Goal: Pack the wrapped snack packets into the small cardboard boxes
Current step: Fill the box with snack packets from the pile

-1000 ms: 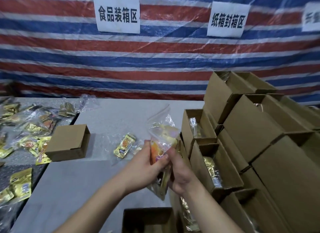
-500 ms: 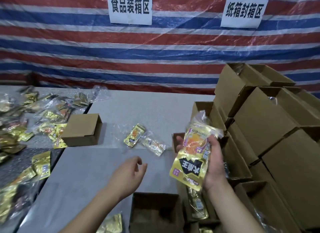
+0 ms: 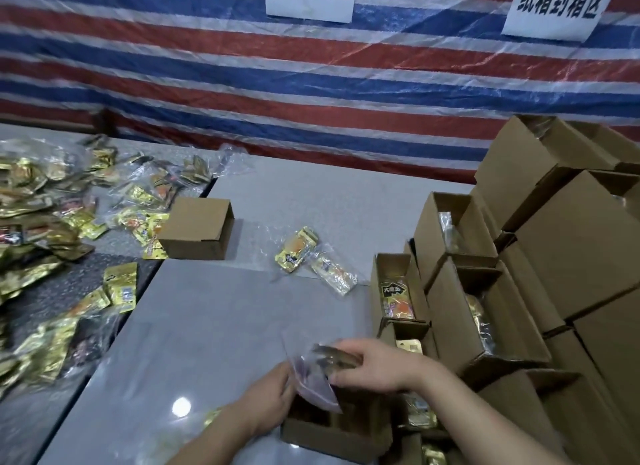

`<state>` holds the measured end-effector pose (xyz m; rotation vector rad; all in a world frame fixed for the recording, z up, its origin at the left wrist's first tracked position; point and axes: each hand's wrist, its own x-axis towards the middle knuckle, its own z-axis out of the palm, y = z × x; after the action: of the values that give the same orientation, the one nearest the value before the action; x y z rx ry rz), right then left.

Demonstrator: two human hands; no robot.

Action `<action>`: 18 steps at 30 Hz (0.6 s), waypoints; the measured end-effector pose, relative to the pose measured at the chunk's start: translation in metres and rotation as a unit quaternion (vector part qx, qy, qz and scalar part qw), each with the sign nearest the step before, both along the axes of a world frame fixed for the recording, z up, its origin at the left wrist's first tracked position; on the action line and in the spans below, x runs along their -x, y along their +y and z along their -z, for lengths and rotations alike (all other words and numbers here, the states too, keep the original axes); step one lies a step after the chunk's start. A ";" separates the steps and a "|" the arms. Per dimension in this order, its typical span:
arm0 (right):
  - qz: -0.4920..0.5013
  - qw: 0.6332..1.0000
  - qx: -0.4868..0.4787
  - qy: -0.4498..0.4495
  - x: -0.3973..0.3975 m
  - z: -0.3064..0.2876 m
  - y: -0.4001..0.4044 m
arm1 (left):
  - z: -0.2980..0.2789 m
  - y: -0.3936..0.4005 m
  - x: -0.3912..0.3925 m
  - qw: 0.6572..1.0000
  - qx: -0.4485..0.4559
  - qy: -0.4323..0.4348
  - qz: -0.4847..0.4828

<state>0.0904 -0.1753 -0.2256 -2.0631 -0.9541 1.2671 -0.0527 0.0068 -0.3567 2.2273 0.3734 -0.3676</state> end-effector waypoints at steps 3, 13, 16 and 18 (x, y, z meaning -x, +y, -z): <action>-0.086 0.987 0.119 -0.063 0.005 0.032 0.010 | 0.008 0.001 0.005 1.000 0.010 -0.015 -0.008; -0.199 0.935 0.237 -0.175 0.026 0.091 0.047 | 0.023 -0.007 0.008 0.996 0.000 -0.051 -0.072; -0.183 0.941 0.240 -0.154 0.035 0.111 0.043 | 0.023 -0.011 0.010 0.996 -0.002 -0.060 -0.065; -0.138 0.960 0.212 -0.117 0.038 0.120 0.039 | 0.022 -0.011 0.010 0.995 -0.001 -0.069 -0.074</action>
<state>0.0527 -0.1366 -0.3460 -2.5227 -1.1910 1.4969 -0.0631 -0.0044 -0.3782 2.1960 0.4616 -0.1338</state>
